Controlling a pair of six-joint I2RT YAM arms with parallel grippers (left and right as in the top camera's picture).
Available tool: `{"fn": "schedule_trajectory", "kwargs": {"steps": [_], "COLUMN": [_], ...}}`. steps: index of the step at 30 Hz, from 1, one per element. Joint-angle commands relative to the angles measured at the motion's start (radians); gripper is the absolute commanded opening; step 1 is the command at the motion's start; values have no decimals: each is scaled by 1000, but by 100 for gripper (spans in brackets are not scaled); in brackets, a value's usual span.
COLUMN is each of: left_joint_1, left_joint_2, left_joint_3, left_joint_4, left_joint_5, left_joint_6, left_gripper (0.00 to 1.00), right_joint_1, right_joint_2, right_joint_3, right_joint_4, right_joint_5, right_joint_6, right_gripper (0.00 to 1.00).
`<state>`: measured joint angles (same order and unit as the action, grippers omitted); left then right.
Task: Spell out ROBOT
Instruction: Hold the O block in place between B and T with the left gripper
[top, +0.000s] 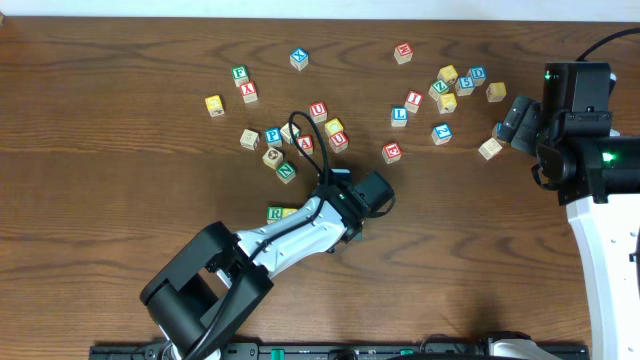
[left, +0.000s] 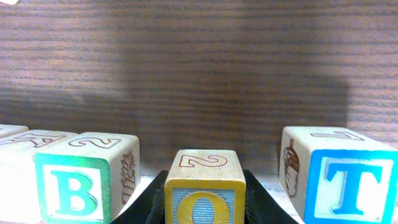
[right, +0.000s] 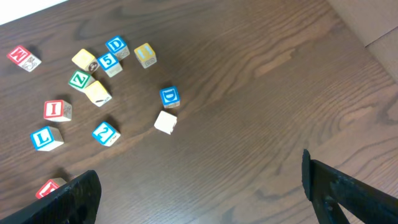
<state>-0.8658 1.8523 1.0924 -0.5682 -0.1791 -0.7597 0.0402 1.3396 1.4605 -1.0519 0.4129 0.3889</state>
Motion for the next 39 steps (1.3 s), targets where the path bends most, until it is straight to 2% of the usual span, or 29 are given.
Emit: {"fn": "schedule_trajectory", "kwargs": {"steps": [1,39], "left_joint_1": [-8,11], "left_joint_2": [18,18], "left_joint_3": [-31,-31], "left_joint_4": [-13,-14], "left_joint_5": [30,-43], "left_joint_6": [-5,-32], "left_gripper": [12,13], "right_joint_1": [-3,-3], "right_joint_2": [-2,-2], "right_joint_3": [15,15], "right_joint_4": [0,0], "right_joint_5": [14,14], "right_joint_6": [-8,-8], "right_gripper": [99,99]}}
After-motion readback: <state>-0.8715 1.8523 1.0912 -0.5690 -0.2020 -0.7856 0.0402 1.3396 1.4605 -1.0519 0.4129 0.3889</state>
